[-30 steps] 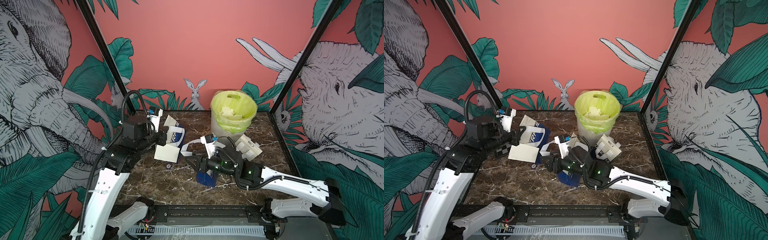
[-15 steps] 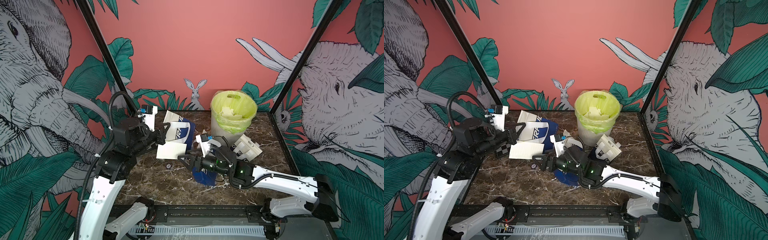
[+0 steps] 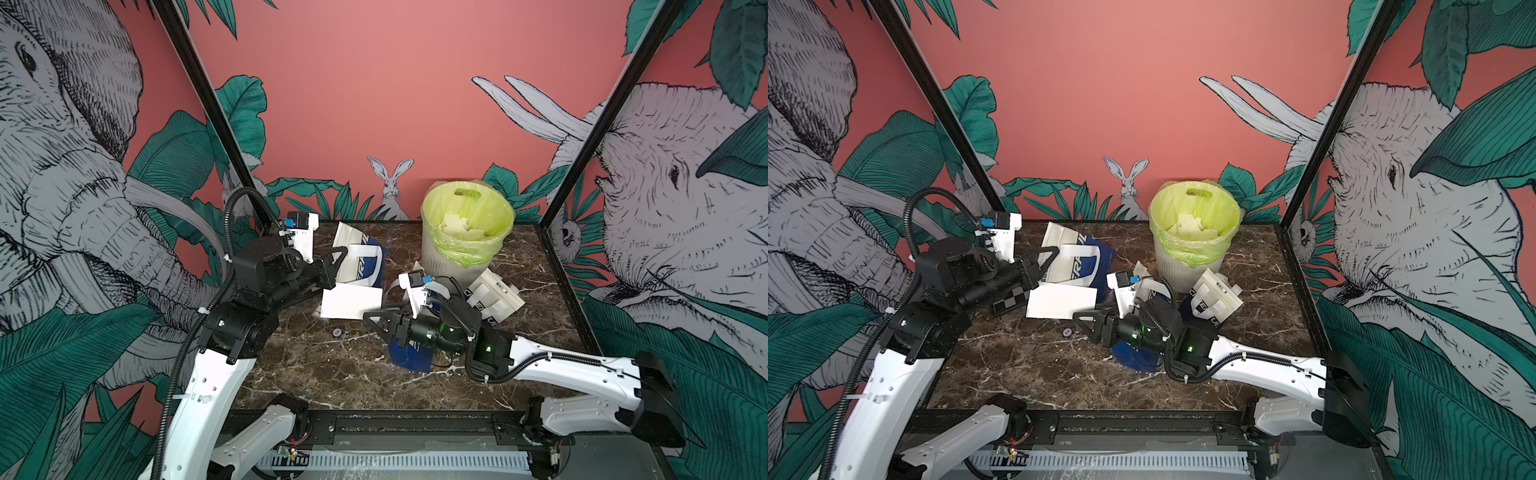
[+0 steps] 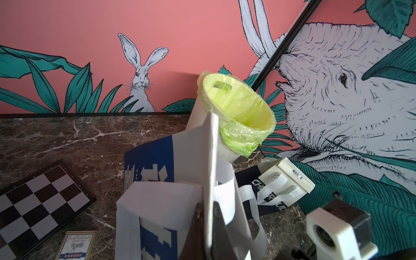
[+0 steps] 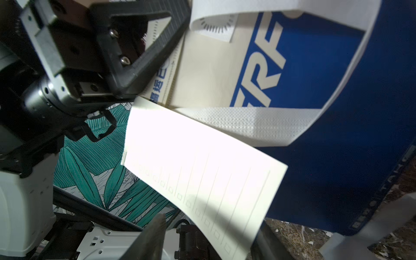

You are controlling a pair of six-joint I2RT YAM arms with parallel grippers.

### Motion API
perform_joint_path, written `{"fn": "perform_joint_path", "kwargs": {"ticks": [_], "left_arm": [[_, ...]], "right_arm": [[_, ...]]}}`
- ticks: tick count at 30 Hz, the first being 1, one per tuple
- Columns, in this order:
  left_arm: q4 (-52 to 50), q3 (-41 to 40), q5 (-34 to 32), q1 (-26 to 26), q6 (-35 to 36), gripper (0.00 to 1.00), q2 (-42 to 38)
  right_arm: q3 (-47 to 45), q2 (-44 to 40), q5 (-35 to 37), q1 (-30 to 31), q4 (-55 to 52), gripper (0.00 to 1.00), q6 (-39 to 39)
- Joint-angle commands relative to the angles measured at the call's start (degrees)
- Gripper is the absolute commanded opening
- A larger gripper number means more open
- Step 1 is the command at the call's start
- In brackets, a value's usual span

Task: Shred takeout receipts and throw away
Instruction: Tear off the takeout receipt from the takeout bag.

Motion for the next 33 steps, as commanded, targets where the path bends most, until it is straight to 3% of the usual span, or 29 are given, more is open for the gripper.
{"fn": "perform_joint_path", "kwargs": {"ticks": [1,3,6,11,17,27,33], "left_arm": [[5.80,-0.31,-0.45,0.29,-1.17,0.00,-1.58],[6.56,-0.81,-0.01,0.29,-1.53,0.00,-1.36],[6.76,-1.21,-0.11,0.29,-1.94,0.00,-1.28],[8.77,-1.92,1.11,0.29,-3.94,0.00,-1.69],[10.49,-3.07,2.25,0.29,-5.87,0.00,-2.45],[8.29,-5.91,-1.34,0.29,-2.02,0.00,-1.81],[7.52,-8.06,-6.04,0.29,2.66,0.00,-0.37]], "right_arm": [[-1.02,-2.65,1.59,0.29,3.00,0.49,1.00],[-1.49,-3.27,1.59,0.33,4.24,0.39,0.83],[-1.79,-3.79,1.35,0.61,5.50,0.34,0.08],[-0.37,-2.20,0.67,0.71,5.13,0.33,-0.06],[0.80,-0.14,0.14,0.76,6.66,0.41,-0.49],[0.20,-4.14,3.27,0.77,4.75,0.02,-5.40],[-0.17,-6.44,3.62,0.77,2.66,0.00,-7.98]]}}
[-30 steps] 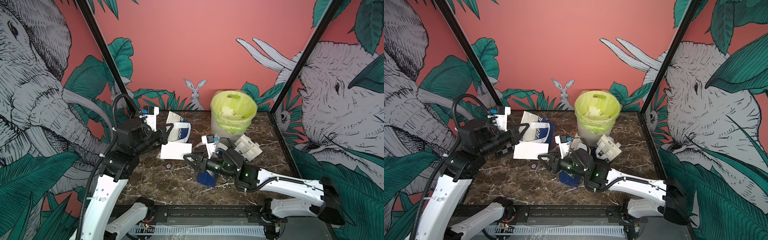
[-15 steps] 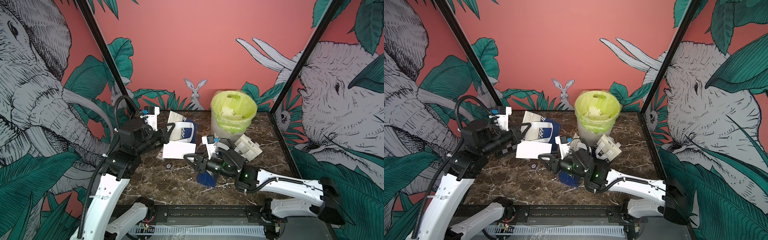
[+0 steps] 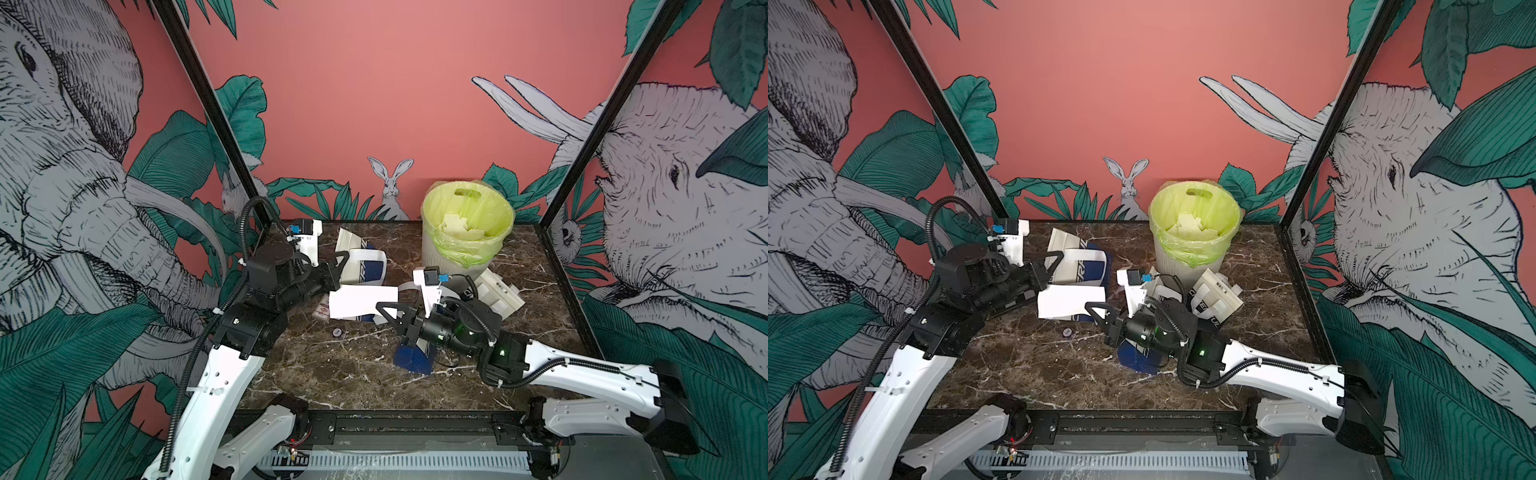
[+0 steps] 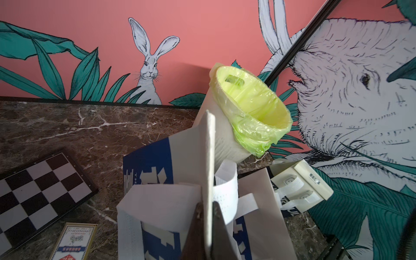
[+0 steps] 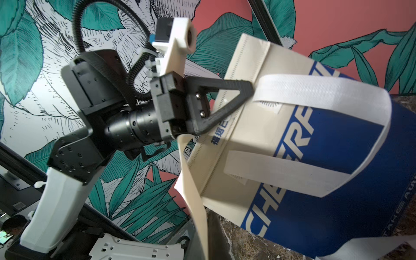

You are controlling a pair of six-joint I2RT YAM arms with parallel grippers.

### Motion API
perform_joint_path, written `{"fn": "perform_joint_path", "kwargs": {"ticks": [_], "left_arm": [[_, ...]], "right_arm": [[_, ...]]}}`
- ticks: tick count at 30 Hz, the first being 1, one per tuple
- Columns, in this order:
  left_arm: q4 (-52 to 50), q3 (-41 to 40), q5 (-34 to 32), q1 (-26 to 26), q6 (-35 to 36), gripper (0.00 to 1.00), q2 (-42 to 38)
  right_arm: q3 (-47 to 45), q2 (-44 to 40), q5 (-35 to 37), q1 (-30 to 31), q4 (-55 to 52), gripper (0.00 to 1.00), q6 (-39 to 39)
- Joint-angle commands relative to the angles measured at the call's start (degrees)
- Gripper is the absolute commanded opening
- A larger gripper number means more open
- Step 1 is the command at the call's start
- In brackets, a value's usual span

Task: Shred takeout receipts and throw away
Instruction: Tear off the takeout receipt from the takeout bag, then place the takeout bag at the center of the board.

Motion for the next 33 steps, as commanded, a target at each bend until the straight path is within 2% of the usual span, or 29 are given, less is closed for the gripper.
{"fn": "perform_joint_path", "kwargs": {"ticks": [1,8,20,24,29,31,33], "left_arm": [[2.52,-0.66,-3.40,0.29,3.74,0.00,0.31],[3.45,-2.19,-4.90,0.37,7.52,0.00,2.41],[4.95,-3.01,0.65,0.30,8.51,0.00,5.31],[3.95,-2.06,4.40,0.34,8.77,0.00,6.96],[2.90,-2.09,6.63,0.29,9.27,0.00,9.23],[2.52,-2.04,6.93,0.32,9.40,0.00,10.28],[2.13,-1.89,7.19,0.37,9.56,0.00,11.25]], "right_arm": [[0.88,-1.85,1.47,0.37,-0.49,0.00,-2.08],[-0.13,-3.91,2.56,0.33,-3.02,0.00,-2.63],[-1.56,-6.52,4.55,0.33,-5.22,0.00,-5.48],[0.93,-9.15,9.00,0.34,-11.85,0.00,-13.41],[6.17,-11.63,15.06,-0.40,-22.87,0.00,-27.59],[7.96,-11.64,15.42,-2.66,-25.96,0.00,-29.63],[9.66,-11.50,11.83,-6.46,-28.00,0.00,-29.57]]}}
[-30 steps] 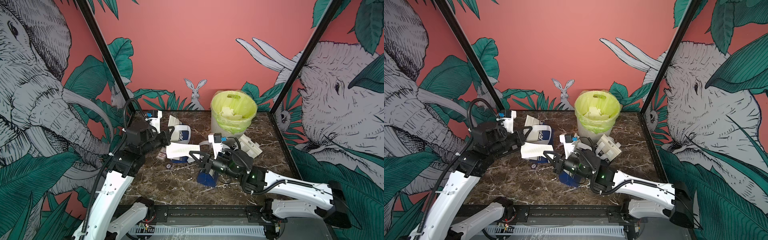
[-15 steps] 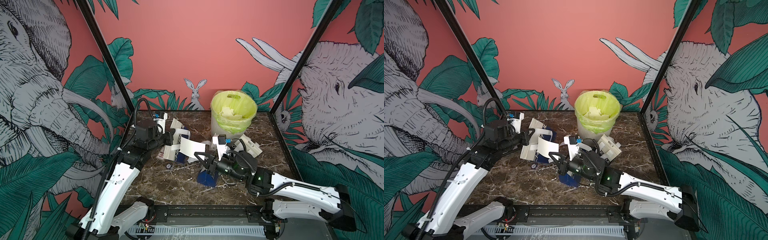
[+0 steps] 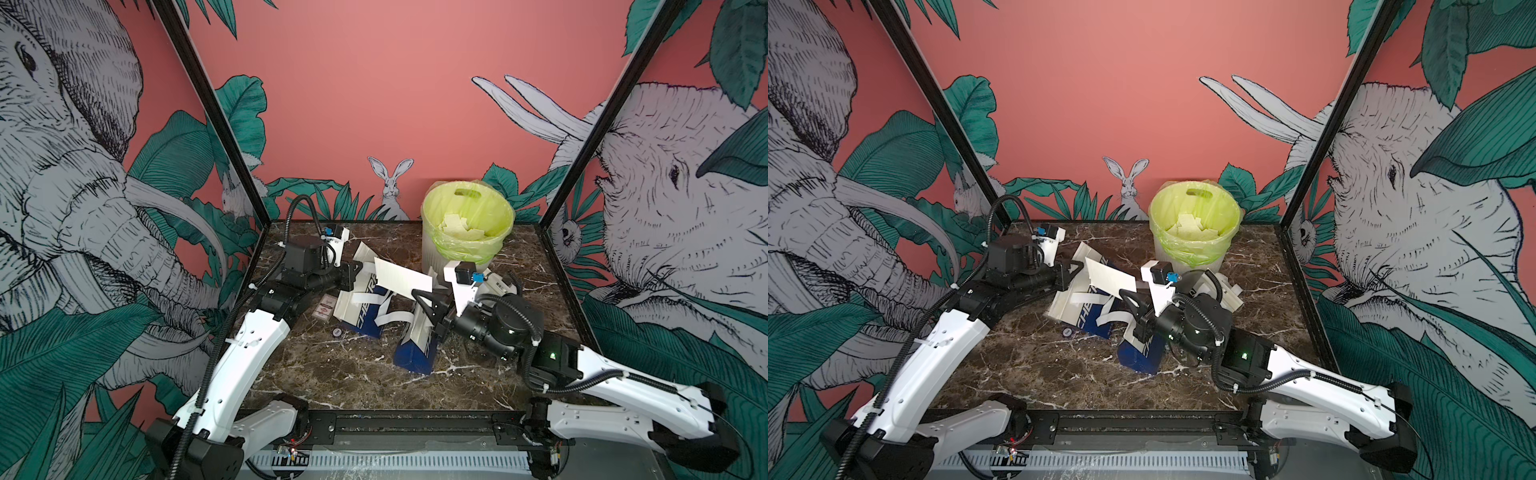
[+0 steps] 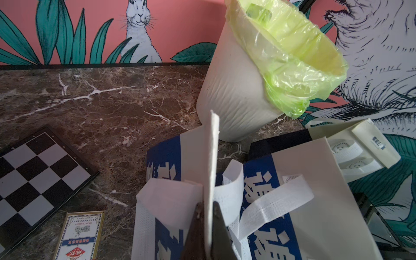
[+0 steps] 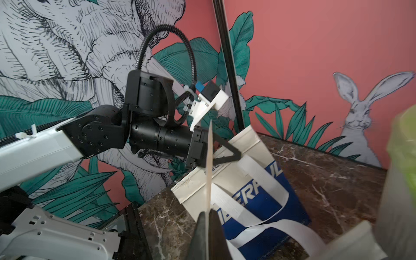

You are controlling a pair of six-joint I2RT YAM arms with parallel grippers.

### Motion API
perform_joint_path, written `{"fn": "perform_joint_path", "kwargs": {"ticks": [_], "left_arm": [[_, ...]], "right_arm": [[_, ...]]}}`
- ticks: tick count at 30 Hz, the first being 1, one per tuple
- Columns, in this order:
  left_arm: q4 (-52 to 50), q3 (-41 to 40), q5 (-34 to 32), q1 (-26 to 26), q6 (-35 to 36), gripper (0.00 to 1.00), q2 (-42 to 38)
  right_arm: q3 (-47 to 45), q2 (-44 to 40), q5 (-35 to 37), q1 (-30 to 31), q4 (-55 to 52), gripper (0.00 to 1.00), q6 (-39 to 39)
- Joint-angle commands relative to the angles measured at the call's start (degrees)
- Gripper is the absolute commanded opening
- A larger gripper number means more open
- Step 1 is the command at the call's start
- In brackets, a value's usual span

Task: Shred takeout receipts and throw away
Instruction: Place the takeout bag at the center of the board, then shred the takeout receipt.

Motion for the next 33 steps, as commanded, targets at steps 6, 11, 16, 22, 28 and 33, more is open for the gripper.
{"fn": "perform_joint_path", "kwargs": {"ticks": [6,11,16,22,28,33], "left_arm": [[0.95,1.65,2.16,0.29,1.58,0.10,1.22],[0.61,3.51,2.79,0.29,2.38,0.25,2.51],[1.60,9.07,3.68,0.32,5.20,0.43,3.50],[13.78,17.59,12.17,-1.12,11.76,0.51,6.51],[23.93,26.06,14.12,-7.94,25.18,0.54,14.54],[27.52,37.84,26.37,-9.62,28.49,0.55,26.74]], "right_arm": [[6.58,1.06,-7.91,-14.36,-6.98,0.00,-7.17],[9.64,2.58,-14.57,-23.24,-8.33,0.00,-9.84],[11.47,3.64,-21.16,-32.15,-9.43,0.00,-12.66],[11.18,4.75,-29.87,-43.52,-7.35,0.00,-16.55],[9.12,5.99,-39.49,-52.11,-0.25,0.00,-18.55],[8.98,8.09,-45.72,-55.05,3.93,0.00,-20.55]]}}
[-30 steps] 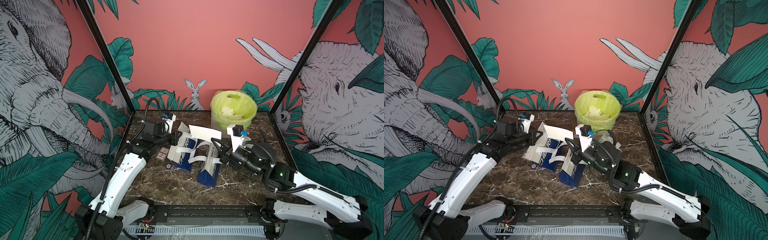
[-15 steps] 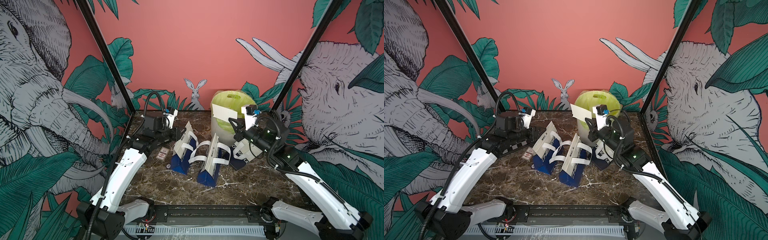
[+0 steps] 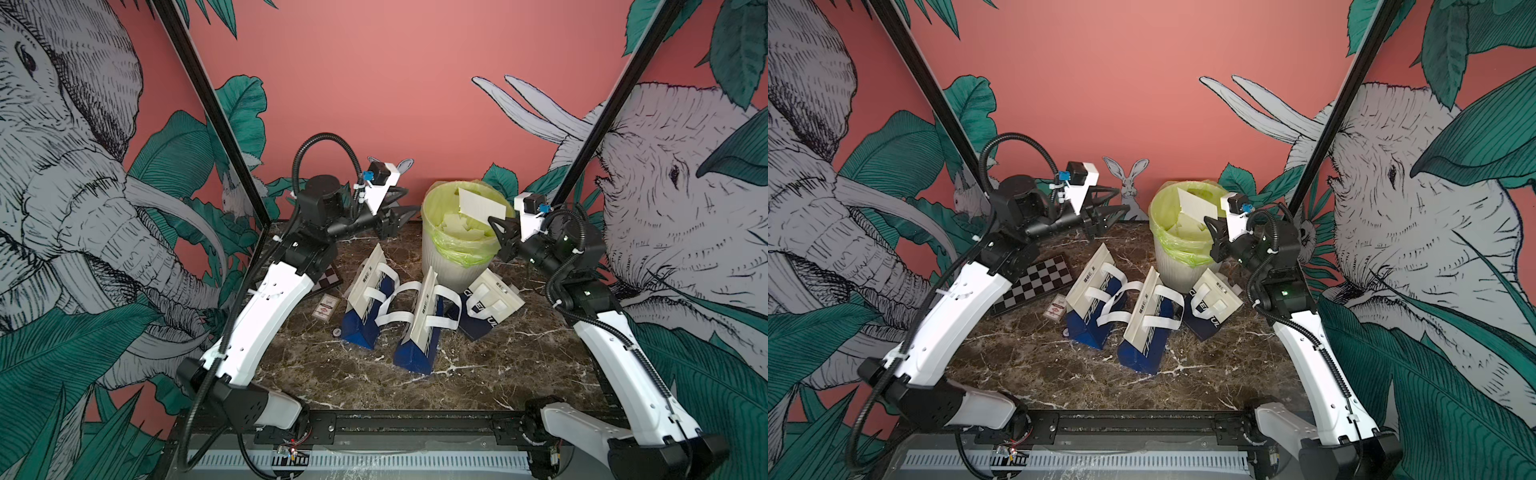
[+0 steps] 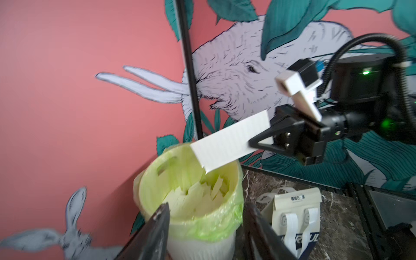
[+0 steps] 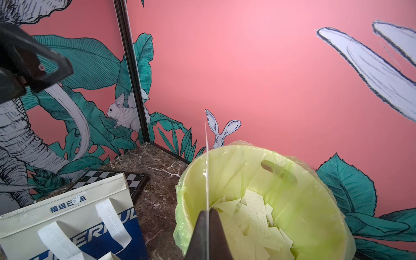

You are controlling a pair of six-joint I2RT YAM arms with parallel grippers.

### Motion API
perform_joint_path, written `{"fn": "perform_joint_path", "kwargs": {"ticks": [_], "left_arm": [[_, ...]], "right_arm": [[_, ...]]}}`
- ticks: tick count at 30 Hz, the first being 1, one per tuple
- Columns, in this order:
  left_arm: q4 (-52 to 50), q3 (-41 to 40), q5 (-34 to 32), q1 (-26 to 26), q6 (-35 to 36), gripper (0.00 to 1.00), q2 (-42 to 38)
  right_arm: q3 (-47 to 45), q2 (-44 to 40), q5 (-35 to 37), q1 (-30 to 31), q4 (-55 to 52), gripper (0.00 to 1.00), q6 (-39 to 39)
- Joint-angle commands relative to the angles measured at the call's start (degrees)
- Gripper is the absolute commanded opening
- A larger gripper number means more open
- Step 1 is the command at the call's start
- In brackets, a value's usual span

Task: Shred takeout receipts and throw away
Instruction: Shred the takeout receipt.

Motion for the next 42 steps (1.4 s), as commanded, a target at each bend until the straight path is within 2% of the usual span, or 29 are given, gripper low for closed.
{"fn": "perform_joint_path", "kwargs": {"ticks": [1,6,10,15,20,26,31,36,42], "left_arm": [[5.78,6.33,8.75,-0.20,5.38,0.55,6.45],[4.57,16.85,17.18,-0.37,7.13,0.58,14.80],[1.31,23.34,20.42,-0.46,8.84,0.59,19.24],[2.30,26.21,22.74,-1.14,6.30,0.59,22.37],[7.72,27.14,27.45,-1.73,-1.00,0.57,24.79],[0.61,31.72,29.26,-2.57,1.11,0.57,27.56],[-0.81,31.80,28.92,-2.91,2.01,0.57,27.85],[-1.15,31.88,29.23,-2.98,1.85,0.52,27.76],[-1.03,31.42,30.01,-3.06,1.43,0.32,27.68]], "right_arm": [[0.30,0.81,-7.80,-1.27,5.71,0.00,-3.16],[0.72,1.61,-12.87,-1.61,5.69,0.00,-5.98],[0.56,1.58,-14.49,-1.64,6.21,0.00,-7.34],[1.12,2.22,-17.67,-1.65,6.93,0.00,-7.91],[1.38,2.49,-16.33,-1.64,8.21,0.00,-8.19],[1.53,2.01,-17.32,-1.64,9.29,0.00,-8.32],[1.38,1.70,-18.69,-1.68,10.43,0.00,-8.16],[0.91,1.44,-18.21,-1.68,11.89,0.00,-7.50],[0.68,1.70,-16.71,-1.63,13.41,0.00,-6.17]]}}
